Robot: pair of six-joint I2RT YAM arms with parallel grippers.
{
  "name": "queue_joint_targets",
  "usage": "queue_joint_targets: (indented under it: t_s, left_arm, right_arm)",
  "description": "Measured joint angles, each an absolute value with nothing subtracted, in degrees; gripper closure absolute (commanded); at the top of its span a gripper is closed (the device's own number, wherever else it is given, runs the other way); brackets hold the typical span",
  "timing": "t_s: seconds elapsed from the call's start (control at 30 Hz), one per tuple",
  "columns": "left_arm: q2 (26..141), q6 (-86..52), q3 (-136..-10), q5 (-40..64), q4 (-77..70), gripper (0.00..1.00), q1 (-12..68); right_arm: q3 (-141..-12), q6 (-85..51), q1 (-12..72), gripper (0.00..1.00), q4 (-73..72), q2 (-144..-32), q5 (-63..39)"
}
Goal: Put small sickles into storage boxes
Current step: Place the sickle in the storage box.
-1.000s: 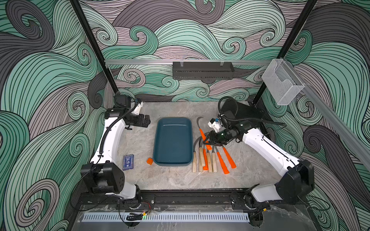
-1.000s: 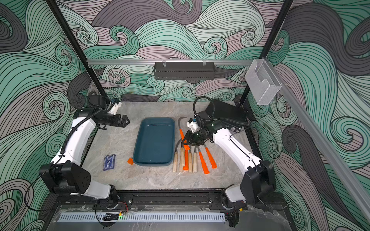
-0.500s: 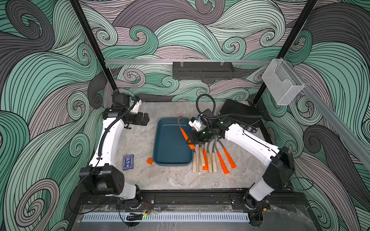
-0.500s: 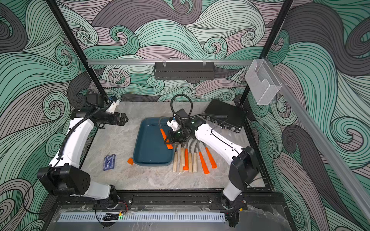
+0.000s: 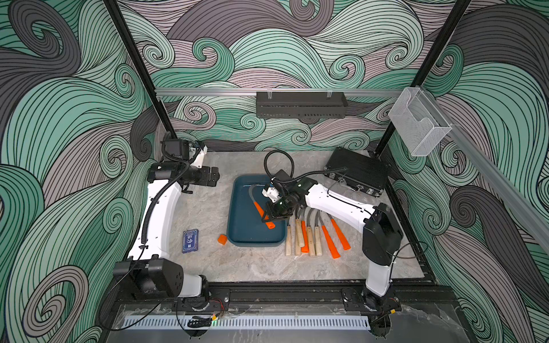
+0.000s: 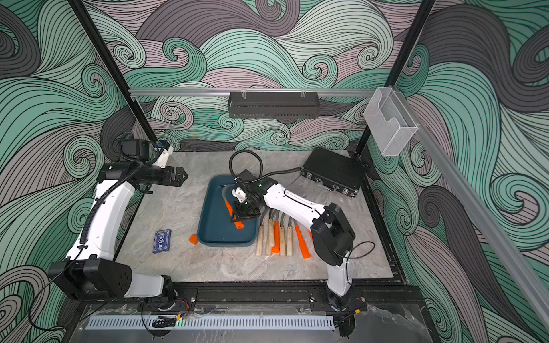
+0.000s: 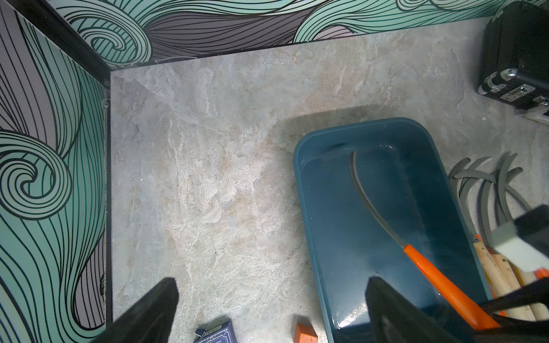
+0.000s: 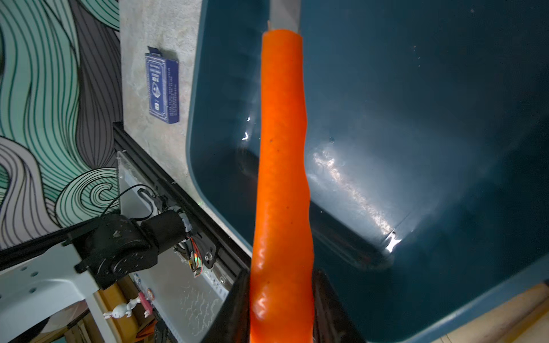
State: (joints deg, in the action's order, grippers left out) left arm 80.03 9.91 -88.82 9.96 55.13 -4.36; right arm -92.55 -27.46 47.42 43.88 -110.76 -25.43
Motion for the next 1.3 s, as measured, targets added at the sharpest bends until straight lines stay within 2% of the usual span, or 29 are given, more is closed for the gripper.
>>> queue_joint_targets:
  t_s: [0.4,0.63,0.93,1.3]
  left_arm:
    - [80.0,10.0,-89.5,10.6,55.7,0.01,-4.4]
    - [79.9,10.9,-89.1,11.6,55.7,0.01,-4.4]
    - [78.5,11.8,-88.3,12.6,55.8,0.01,-4.4]
    - [78.5,12.1,-87.6,13.4,56.0,0.01,-4.4]
  right_arm:
    - [-99.0,-26.5,49.8,1.0,45.0,-119.0,-19.0]
    - [-99.4,-25.9,50.3,0.92,45.3,-120.8,-16.2]
    - [-100.0,-25.5,51.3,0.76,45.3,-123.8,-13.7]
    - [-100.1,-25.3,51.9,0.64,45.5,-123.8,-11.8]
